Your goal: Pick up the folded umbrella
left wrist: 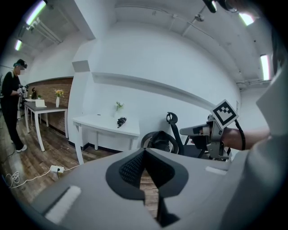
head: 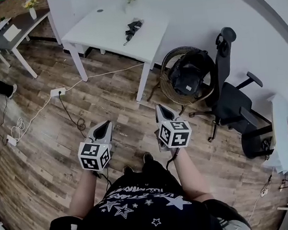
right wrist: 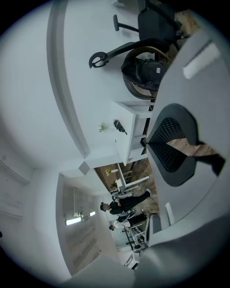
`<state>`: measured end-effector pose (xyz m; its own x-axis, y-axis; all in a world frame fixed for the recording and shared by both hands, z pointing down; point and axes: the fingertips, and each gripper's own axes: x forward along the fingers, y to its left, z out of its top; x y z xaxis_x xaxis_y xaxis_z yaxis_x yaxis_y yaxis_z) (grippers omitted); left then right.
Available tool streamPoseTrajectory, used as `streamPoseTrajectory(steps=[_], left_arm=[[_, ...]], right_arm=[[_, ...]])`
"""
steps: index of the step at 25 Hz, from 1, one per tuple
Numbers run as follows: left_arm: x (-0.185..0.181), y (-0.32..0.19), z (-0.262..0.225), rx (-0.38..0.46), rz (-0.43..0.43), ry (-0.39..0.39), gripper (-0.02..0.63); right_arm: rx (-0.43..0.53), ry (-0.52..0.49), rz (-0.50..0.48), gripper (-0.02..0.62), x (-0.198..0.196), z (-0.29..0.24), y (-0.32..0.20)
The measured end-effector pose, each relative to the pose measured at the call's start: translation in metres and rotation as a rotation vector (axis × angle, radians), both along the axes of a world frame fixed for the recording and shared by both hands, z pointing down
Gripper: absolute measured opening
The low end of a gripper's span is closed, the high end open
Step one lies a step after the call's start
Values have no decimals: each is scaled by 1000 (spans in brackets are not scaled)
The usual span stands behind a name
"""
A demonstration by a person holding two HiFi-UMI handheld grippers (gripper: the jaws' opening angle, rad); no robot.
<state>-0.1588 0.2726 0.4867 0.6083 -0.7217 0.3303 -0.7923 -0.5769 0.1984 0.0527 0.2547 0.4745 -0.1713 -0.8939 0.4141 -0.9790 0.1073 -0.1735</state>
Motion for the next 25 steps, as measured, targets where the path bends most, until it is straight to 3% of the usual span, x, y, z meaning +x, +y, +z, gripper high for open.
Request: streamPoseTrajectory(steps=[12,25], left_arm=[[-28,-24,11,-25,-89,15,3],[-19,-146,9,-13,-150,-26,3]], right_arm=[[-12,-16,6,17,4,17,-31],[-22,-68,-55,17,10,31,-182]])
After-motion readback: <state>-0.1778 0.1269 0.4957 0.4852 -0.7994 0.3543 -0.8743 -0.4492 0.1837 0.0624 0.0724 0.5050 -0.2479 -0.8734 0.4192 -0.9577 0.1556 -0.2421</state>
